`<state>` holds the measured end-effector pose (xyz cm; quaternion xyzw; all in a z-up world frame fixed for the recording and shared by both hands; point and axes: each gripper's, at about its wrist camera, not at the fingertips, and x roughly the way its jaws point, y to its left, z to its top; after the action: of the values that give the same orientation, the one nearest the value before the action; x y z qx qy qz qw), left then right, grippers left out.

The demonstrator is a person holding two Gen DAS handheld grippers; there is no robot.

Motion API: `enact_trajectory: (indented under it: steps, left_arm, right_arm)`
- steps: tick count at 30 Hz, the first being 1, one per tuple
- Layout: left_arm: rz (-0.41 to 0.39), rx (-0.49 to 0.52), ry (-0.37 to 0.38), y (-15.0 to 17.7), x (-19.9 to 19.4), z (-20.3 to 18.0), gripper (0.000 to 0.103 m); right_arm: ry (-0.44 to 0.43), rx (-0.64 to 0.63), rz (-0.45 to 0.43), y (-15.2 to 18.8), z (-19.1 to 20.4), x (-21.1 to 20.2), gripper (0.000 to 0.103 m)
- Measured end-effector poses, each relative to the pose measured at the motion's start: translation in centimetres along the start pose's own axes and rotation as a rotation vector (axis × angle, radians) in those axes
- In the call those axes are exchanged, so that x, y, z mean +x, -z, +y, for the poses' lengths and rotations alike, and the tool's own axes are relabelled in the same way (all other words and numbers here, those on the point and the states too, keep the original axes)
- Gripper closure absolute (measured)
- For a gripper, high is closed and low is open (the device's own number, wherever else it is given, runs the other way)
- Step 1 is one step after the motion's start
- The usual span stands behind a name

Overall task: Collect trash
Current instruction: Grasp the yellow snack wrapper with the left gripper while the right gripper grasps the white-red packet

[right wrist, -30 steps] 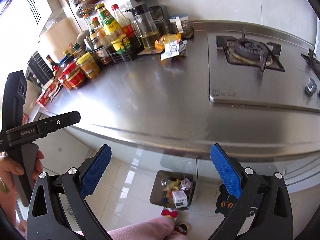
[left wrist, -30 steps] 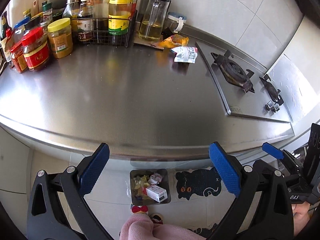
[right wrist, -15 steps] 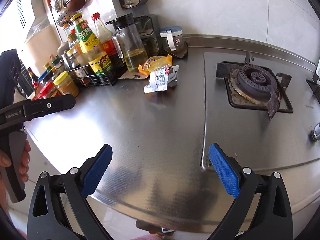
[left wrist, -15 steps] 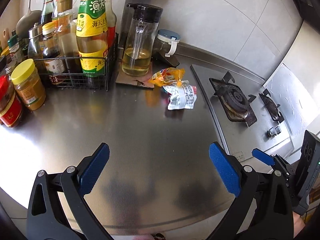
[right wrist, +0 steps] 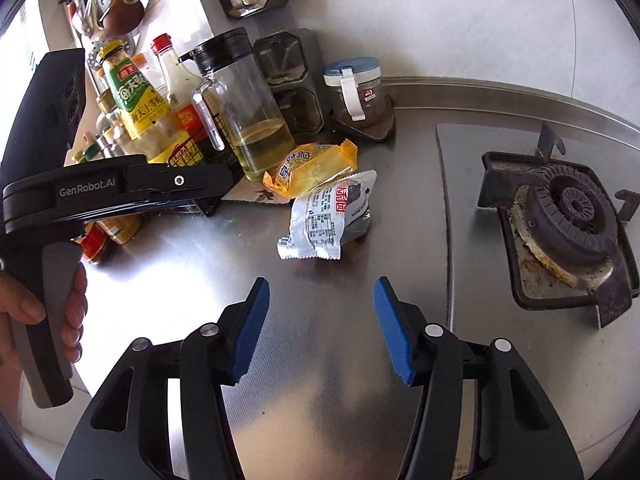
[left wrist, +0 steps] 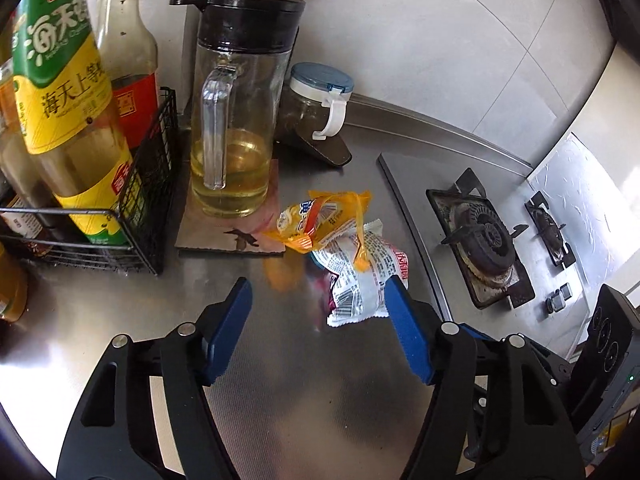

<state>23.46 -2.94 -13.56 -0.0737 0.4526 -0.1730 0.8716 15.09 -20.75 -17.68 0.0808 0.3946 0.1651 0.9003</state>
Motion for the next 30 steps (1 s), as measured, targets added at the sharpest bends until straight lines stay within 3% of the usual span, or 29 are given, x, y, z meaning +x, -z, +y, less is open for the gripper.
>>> enact_trajectory:
  steps: [4,9,17,19,21,25,27,28,30]
  left_arm:
    - [0.017,0.004,0.030,-1.1,1.9,-0.1,0.042]
    - [0.042,0.021,0.061,-2.0,3.7,-1.0,0.042]
    - [0.082,0.045,0.052,-2.8,6.6,-1.9,0.043]
    - [0.091,0.044,0.053,-2.9,7.1,-1.9,0.051]
    - [0.098,0.044,0.052,-3.0,7.6,-1.8,0.061]
    - [0.102,0.042,0.045,-3.1,8.0,-1.5,0.079]
    - [0.094,0.042,0.039,-3.2,8.0,-1.4,0.091]
    - [0.090,0.043,0.037,-3.3,7.9,-1.4,0.094]
    - [0.083,0.048,0.035,-3.3,7.7,-1.3,0.097]
  right_arm:
    - [-0.025,0.002,0.001,-0.6,0.2,1.6,0.055]
    - [0.010,0.019,-0.008,-1.4,0.1,3.1,0.055]
    - [0.027,0.015,0.001,-2.0,-0.2,5.0,0.055]
    - [0.028,0.016,0.002,-2.1,-0.2,5.3,0.055]
    - [0.030,0.016,0.007,-2.1,-0.3,5.6,0.062]
    - [0.022,-0.001,0.027,-2.3,-0.2,6.2,0.088]
    - [0.019,-0.008,0.030,-2.3,-0.2,6.4,0.093]
    - [0.017,-0.009,0.031,-2.4,-0.2,6.4,0.099]
    - [0.015,-0.017,0.025,-2.3,-0.2,6.1,0.101]
